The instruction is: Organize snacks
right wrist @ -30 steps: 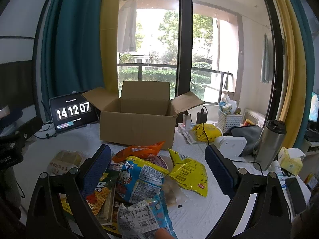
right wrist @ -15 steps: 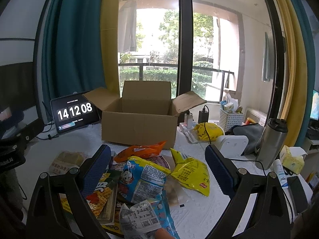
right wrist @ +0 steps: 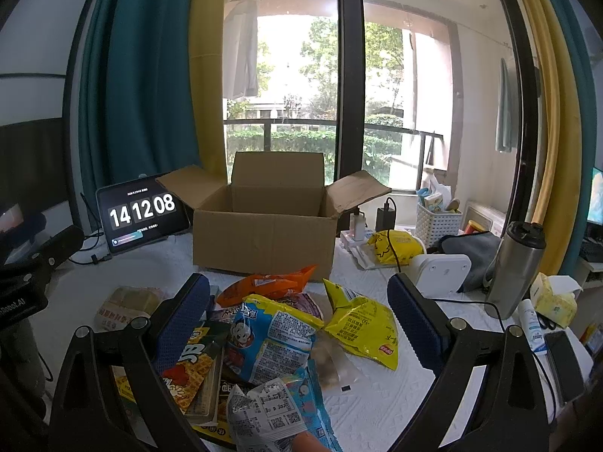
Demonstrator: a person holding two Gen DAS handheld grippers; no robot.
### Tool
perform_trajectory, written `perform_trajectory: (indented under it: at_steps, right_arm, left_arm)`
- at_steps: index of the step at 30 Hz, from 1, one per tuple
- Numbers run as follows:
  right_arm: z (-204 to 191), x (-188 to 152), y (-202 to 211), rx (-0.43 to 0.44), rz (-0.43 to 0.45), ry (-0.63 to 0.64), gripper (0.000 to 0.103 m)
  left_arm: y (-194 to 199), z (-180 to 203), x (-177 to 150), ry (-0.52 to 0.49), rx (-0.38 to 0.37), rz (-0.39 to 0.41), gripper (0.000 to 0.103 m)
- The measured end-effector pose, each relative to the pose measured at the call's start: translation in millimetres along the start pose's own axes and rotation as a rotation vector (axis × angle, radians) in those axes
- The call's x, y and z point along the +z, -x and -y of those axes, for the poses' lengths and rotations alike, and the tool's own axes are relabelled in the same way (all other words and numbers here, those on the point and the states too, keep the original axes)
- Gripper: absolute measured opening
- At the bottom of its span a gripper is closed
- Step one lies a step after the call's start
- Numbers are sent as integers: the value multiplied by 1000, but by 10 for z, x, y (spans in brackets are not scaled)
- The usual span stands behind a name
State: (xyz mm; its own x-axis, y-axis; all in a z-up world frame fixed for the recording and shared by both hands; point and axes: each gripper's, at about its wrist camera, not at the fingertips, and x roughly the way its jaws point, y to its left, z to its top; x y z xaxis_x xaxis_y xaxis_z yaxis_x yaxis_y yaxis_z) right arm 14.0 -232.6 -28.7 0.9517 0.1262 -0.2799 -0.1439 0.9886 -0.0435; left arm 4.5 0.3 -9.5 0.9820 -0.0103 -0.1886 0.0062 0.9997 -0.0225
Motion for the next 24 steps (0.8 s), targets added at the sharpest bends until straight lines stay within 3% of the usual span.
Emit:
perform_trajectory:
  at_steps: [24]
  right_arm:
    - [-12, -2, -11, 4, -7, -5, 97]
  left_arm:
    - [-27, -13, -12, 4, -5, -8, 103]
